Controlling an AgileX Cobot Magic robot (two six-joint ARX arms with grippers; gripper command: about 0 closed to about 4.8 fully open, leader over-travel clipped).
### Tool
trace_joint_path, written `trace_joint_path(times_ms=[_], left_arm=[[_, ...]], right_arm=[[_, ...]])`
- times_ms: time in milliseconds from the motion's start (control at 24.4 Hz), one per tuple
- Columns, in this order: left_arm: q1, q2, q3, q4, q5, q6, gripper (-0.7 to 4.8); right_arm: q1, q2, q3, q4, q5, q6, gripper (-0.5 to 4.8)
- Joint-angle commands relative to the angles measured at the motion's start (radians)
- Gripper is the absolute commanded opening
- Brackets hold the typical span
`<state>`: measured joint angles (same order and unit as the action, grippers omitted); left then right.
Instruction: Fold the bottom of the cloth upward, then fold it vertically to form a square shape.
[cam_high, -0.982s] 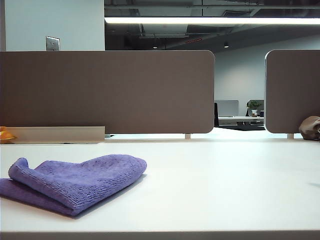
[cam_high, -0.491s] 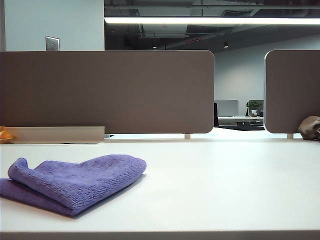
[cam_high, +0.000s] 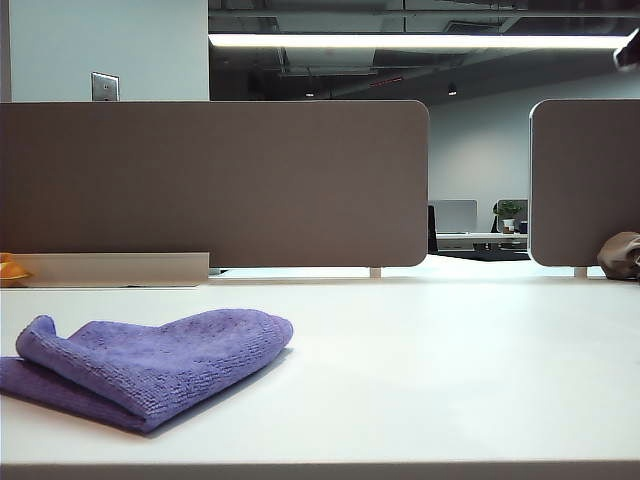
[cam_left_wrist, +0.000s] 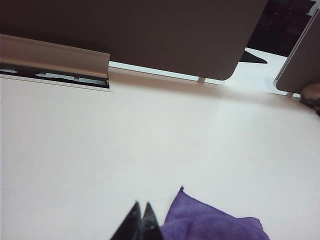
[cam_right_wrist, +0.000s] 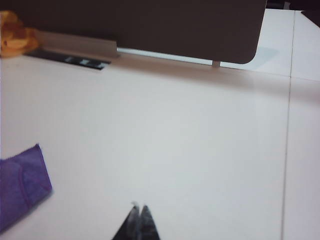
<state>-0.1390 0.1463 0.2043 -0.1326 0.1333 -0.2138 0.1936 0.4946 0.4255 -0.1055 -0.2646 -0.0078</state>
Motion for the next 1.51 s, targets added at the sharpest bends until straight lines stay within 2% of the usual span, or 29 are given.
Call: trace_joint_path(times_ms=[41,286,450,1269,1351,1391,1514], left_arm=[[0.001,0.001,-0.066,0.153,-0.002,0.006,-0.04],[0.001,0.001,-0.140,0.194,-0.004,0.027,-0.03],[0.001,0.001,-0.139,0.194,-0.069,0.021,-0.02],[0.001,0.001,-0.139,0.193,-0.066,0.023,-0.02],[0.001,0.001,-0.139,0.193,-0.066,0.023,-0.02],[0.001,0.001,-0.139,0.193,-0.066,0.023,-0.02],[0.001,0.001,-0.139,0.193,-0.066,0.023,-0.02]], right_arm=[[0.000,0.002,-0.083,0.195,-0.001,0.042,-0.06],[0.000,0.014,-0.199,0.272,0.000,0.066,-0.06],[0.000,0.018,-0.237,0.260,0.000,0.113,-0.05],[-0.001,0.006,-0.239,0.267,0.006,0.111,0.04],[-0.006,-0.036,-0.240,0.242,0.043,0.112,0.04],[-0.010,-0.076,-0.240,0.219,0.125,0.112,0.04],[-0.011,-0.158,-0.240,0.210,0.227,0.112,0.04]])
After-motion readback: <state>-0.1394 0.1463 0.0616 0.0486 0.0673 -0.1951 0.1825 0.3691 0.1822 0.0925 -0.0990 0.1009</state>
